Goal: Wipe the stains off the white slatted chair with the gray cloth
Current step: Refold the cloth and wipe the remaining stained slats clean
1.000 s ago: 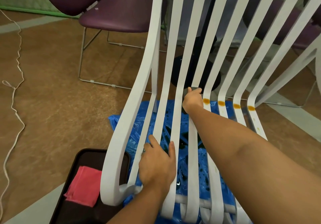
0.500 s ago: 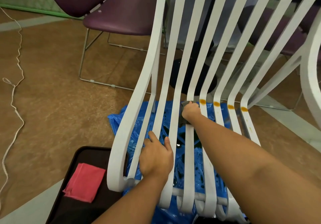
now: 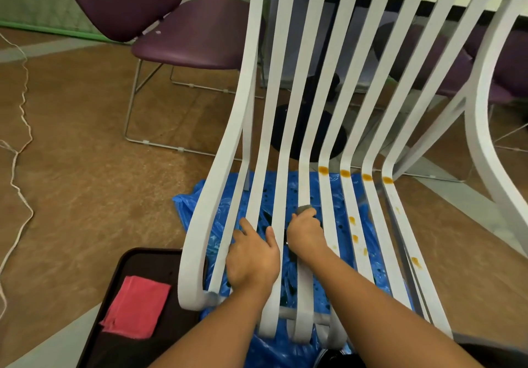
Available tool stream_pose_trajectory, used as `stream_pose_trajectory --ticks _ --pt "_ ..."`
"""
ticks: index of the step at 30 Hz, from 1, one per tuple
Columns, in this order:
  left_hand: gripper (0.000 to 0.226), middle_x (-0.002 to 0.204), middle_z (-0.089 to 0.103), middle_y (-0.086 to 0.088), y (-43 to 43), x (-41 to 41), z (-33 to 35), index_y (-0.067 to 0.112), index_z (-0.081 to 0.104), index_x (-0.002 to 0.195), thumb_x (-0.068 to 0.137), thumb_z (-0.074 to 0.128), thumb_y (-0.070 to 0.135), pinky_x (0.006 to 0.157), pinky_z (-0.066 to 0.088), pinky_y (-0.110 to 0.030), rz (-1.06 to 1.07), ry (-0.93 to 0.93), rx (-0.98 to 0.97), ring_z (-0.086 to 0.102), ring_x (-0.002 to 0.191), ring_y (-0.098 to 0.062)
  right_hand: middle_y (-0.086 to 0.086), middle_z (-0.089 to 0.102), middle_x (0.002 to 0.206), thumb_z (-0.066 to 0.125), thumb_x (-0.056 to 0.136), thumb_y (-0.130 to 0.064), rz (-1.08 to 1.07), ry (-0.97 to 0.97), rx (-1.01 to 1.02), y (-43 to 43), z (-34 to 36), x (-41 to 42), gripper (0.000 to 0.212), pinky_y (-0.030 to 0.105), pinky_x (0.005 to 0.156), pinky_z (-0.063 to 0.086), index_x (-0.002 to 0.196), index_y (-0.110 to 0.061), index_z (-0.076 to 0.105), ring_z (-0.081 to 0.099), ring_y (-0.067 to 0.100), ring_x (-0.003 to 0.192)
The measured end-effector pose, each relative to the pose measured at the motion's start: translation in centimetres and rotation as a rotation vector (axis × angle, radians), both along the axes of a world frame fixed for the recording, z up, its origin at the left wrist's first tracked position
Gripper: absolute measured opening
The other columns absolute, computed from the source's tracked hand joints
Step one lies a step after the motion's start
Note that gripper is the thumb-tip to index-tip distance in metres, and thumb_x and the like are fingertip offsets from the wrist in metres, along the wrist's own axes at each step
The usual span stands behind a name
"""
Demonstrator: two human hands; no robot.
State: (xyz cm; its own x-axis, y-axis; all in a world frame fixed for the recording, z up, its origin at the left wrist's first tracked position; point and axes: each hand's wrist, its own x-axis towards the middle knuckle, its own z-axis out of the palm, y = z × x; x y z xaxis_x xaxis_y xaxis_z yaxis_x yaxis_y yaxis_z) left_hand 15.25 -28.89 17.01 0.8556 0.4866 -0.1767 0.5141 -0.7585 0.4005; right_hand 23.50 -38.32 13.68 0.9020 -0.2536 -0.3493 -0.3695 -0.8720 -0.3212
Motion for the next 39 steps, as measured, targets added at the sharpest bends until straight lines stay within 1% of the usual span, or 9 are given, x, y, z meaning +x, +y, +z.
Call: stream_pose_trajectory --ticks 5,10,18,20,23,27,31,35,39 --pt "0.072 0.140 0.051 -0.011 0.0 0.0 -0.2 0.013 0.020 0.153 0.100 0.027 0.061 0.074 0.052 -0.035 -0.004 -0.004 0.005 0.065 0.106 -0.026 0.016 0.052 0.121 0.035 0.099 -0.016 -0.134 -0.082 0.169 0.3 0.9 2.7 0.035 0.040 0.082 0.046 0.132 -0.003 0.039 0.048 0.025 0.095" --pt "0.073 0.140 0.051 -0.012 0.1 0.1 -0.5 0.014 0.020 0.153 0.099 0.027 0.063 0.075 0.053 -0.035 -0.010 -0.015 0.020 0.066 0.104 -0.025 0.029 0.029 0.152 0.052 0.096 -0.012 -0.257 -0.118 0.261 1.0 0.8 7.5 0.073 0.039 0.091 0.053 0.152 0.011 0.009 0.050 0.037 0.127" --pt "0.074 0.143 0.049 -0.012 -0.1 0.3 -1.0 0.014 0.019 0.154 0.099 0.026 0.063 0.077 0.054 -0.034 -0.009 -0.028 0.041 0.065 0.107 -0.024 0.028 0.033 0.150 0.030 0.100 -0.013 -0.274 -0.198 0.423 1.1 0.9 12.5 0.059 0.051 0.107 0.038 0.156 -0.014 0.013 0.041 0.045 0.133" --pt "0.074 0.143 0.050 -0.011 -0.1 0.2 -1.1 0.015 0.018 0.154 0.099 0.025 0.064 0.078 0.054 -0.033 -0.010 -0.039 0.040 0.065 0.108 -0.024 0.033 0.028 0.153 0.037 0.101 -0.014 -0.269 -0.190 0.406 1.2 0.2 13.9 0.062 0.047 0.108 0.041 0.158 -0.008 0.011 0.039 0.047 0.135" --pt "0.074 0.144 0.049 -0.011 -0.1 0.3 -1.2 0.015 0.017 0.155 0.099 0.024 0.064 0.078 0.054 -0.032 -0.012 -0.049 0.045 0.065 0.109 -0.023 0.025 0.031 0.157 0.051 0.100 -0.021 0.123 -0.134 -0.016 0.9 0.0 14.9 0.063 0.048 0.110 0.041 0.155 -0.003 0.026 0.041 0.045 0.136" --pt "0.074 0.143 0.051 -0.010 -0.1 0.3 -1.2 0.016 0.019 0.154 0.099 0.025 0.064 0.077 0.054 -0.031 -0.012 -0.063 0.048 0.065 0.108 -0.022 0.016 0.044 0.146 0.037 0.105 -0.028 -0.309 -0.148 0.489 0.4 1.9 16.0 0.046 0.038 0.096 0.039 0.147 -0.011 0.038 0.047 0.034 0.128" --pt "0.073 0.141 0.052 -0.009 0.0 0.3 -1.1 0.016 0.019 0.154 0.099 0.024 0.064 0.076 0.055 -0.030 -0.010 -0.064 0.049 0.066 0.107 -0.021 0.014 0.039 0.145 0.039 0.105 -0.021 -0.249 -0.018 0.354 0.6 2.4 16.8 0.049 0.038 0.089 0.044 0.153 -0.015 0.028 0.047 0.033 0.129" --pt "0.073 0.140 0.053 -0.009 -0.1 0.4 -1.0 0.016 0.019 0.153 0.098 0.025 0.064 0.075 0.055 -0.030 -0.006 -0.062 0.054 0.066 0.105 -0.021 0.016 0.029 0.156 0.030 0.107 -0.014 -0.170 -0.049 0.232 0.2 2.4 17.2 0.050 0.036 0.109 0.037 0.156 -0.005 0.020 0.038 0.033 0.139" --pt "0.072 0.135 0.055 -0.009 -0.2 0.4 -0.9 0.016 0.021 0.152 0.098 0.026 0.063 0.067 0.050 -0.030 0.006 -0.039 0.062 0.067 0.100 -0.022 0.018 0.039 0.154 0.026 0.107 -0.010 -0.015 0.031 0.097 -0.3 2.4 16.8 0.044 0.037 0.114 0.035 0.147 -0.002 0.041 0.039 0.032 0.141"
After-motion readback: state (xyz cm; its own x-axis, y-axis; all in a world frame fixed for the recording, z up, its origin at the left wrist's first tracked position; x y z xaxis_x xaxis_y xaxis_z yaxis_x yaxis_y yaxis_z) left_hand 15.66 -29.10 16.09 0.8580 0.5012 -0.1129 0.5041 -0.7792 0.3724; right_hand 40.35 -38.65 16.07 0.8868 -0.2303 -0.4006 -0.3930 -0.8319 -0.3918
